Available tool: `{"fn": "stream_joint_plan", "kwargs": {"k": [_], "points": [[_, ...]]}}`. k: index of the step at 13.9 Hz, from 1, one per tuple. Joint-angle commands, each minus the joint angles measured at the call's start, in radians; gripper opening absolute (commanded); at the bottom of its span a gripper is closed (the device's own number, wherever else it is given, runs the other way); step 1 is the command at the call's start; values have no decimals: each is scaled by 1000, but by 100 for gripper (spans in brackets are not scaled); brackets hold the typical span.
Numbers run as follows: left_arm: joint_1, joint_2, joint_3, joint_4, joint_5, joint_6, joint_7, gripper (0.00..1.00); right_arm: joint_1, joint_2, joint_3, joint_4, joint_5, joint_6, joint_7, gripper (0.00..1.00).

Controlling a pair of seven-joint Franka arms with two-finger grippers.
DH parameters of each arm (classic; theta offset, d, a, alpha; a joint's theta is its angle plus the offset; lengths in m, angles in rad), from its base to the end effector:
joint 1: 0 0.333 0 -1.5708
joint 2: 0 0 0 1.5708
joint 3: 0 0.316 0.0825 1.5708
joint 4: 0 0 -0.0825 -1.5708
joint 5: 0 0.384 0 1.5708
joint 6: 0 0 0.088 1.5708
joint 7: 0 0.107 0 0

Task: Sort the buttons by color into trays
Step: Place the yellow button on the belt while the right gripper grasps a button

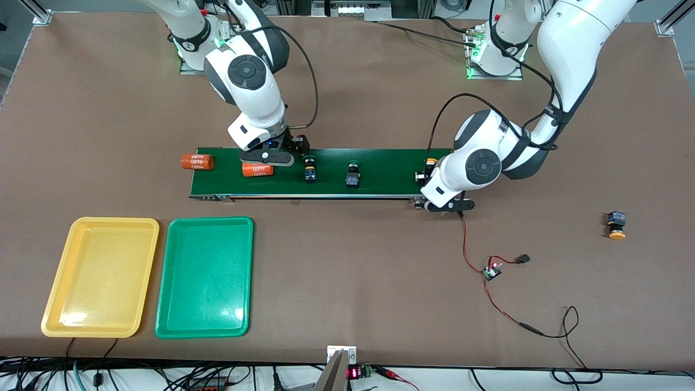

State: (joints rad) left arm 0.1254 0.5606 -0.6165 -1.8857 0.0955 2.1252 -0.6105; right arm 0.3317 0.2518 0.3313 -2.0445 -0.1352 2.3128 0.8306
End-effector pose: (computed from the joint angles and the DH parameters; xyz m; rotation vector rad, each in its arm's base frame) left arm 0.5459 -0.2681 0.2414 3.0052 0.1491 -0.4692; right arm 0.4704 0.3573 0.3276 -3.1302 0.1390 -0.0595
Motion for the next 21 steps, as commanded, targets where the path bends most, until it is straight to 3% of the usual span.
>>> {"fn": "stream_joint_plan", "kwargs": {"k": [1, 5, 9, 12, 16, 17, 19, 21], "points": [[11, -8, -6, -29, -22, 19, -6, 100, 10, 38, -11, 40, -21, 28, 32, 100], [23, -45, -8, -9, -20, -23, -3, 100, 15, 90, -26, 46, -23, 94, 32, 100], [49, -77, 6, 166, -16, -285, 12, 100, 62, 125, -70, 50, -23, 135, 32, 100], [56, -79, 73, 252, -3, -407, 73, 100, 76, 152, -86, 52, -29, 152, 32, 100], [57, -84, 280, 263, -2, -421, 419, 100, 75, 170, -89, 52, -90, 162, 28, 85], [57, -77, 317, 263, 13, -413, 496, 100, 76, 172, -97, 50, -93, 162, 22, 78], [53, -70, 414, 266, 154, -340, 566, 100, 76, 175, -101, 50, -121, 162, 19, 55], [49, -41, 448, 263, 252, -289, 589, 100, 76, 175, -107, 44, -129, 162, 19, 33]]}}
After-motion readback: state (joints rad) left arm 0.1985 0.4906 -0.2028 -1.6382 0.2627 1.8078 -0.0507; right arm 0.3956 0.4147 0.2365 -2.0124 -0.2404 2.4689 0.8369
